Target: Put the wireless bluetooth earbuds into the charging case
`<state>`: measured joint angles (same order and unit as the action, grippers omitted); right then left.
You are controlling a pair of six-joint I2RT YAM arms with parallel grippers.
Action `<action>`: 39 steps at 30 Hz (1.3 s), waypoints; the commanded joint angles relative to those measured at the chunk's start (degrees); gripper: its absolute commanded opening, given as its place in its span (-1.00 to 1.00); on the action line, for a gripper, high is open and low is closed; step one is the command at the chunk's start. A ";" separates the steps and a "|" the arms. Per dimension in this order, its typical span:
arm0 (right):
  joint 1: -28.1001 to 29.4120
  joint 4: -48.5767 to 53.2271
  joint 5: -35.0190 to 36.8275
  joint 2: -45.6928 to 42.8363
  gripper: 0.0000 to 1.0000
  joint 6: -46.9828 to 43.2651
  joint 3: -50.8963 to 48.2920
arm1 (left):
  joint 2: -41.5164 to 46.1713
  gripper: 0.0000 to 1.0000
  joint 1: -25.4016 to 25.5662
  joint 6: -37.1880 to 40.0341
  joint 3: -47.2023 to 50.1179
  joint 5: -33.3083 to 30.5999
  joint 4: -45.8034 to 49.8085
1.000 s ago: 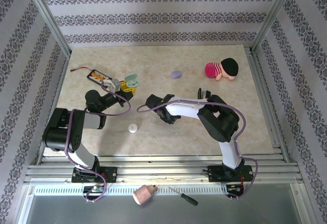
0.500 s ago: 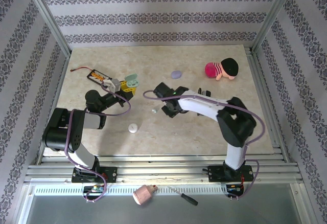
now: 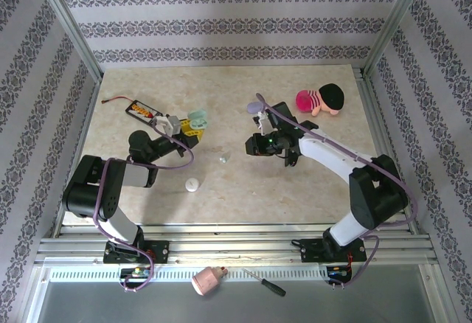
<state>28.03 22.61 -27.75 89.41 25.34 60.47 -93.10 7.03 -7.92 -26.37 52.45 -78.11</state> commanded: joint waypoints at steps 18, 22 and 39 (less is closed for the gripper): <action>7.41 -0.65 -11.13 -4.00 -0.53 -10.94 12.58 | -0.01 -0.34 6.97 2.00 -0.22 9.81 -3.59; 8.03 0.70 -10.17 -1.41 -0.54 -12.51 16.31 | 0.47 -0.33 7.07 2.04 -0.41 10.32 -3.55; 8.08 0.81 -7.51 2.18 -0.55 -13.89 18.29 | 1.68 -0.33 7.06 -0.60 -1.28 10.03 -3.55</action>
<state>35.53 23.77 -36.25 90.91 13.02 77.25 -93.12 13.50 -7.62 -26.59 61.28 -78.30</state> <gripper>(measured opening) 0.226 0.339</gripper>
